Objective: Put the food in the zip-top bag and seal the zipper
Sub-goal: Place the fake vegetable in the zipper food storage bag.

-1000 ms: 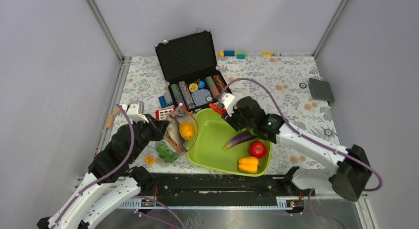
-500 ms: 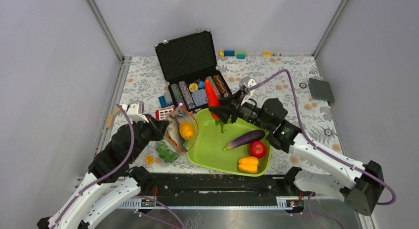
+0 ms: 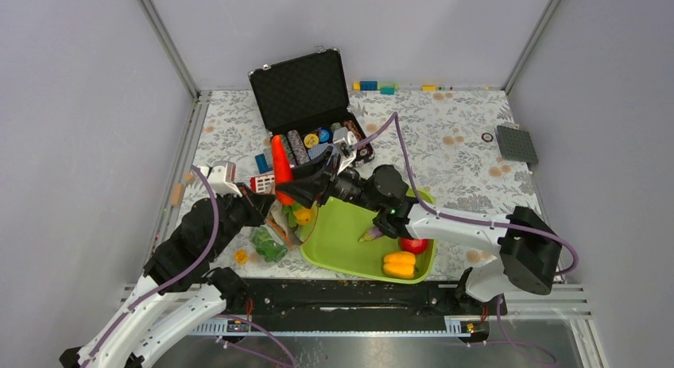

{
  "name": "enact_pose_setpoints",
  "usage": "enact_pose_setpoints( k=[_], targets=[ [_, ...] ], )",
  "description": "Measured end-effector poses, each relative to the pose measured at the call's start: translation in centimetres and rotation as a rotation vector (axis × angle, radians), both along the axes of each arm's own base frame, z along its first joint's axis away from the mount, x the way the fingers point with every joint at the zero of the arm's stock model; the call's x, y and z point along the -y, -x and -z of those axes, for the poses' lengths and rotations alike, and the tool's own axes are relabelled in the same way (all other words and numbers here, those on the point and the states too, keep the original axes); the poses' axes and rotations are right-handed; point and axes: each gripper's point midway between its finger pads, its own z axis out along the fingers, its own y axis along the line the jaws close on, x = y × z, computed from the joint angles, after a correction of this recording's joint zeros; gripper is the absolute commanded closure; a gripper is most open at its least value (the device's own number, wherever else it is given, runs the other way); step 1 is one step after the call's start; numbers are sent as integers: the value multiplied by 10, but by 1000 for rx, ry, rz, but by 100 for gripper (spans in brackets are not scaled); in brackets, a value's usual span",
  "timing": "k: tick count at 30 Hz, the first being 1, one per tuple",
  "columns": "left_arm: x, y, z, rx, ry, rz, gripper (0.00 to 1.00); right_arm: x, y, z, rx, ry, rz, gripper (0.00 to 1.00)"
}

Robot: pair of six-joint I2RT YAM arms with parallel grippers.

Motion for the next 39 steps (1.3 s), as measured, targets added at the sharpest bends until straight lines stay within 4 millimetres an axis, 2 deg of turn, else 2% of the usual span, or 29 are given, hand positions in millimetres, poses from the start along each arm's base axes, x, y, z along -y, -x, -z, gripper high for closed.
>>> enact_pose_setpoints(
  k=[6, 11, 16, 18, 23, 28, 31, 34, 39],
  targets=[
    [3, 0, 1, -4, 1, 12, 100, -7, -2, 30, -59, 1, 15, 78],
    [3, 0, 0, -3, 2, 12, 100, -13, 13, 56, -104, 48, 16, 73],
    [3, 0, 0, -3, 3, 12, 100, -7, 13, 93, -164, 106, 60, 69],
    [3, 0, 0, -3, 3, 12, 100, -6, 11, 100, -180, 120, 80, 66],
    [3, 0, 0, -2, 4, 11, 100, -4, 3, 111, -216, 146, 140, 59],
    [3, 0, 0, -2, 4, 11, 100, -3, 0, 130, -238, 217, 175, 35],
    [3, 0, 0, -2, 4, 11, 100, -3, 1, 138, -233, 262, 184, 27],
    [3, 0, 0, -2, 4, 11, 100, -3, 0, 138, -218, 292, 190, 23],
    [3, 0, 0, -2, 4, 11, 100, -4, -2, 118, -171, 304, 199, 21]
  ],
)
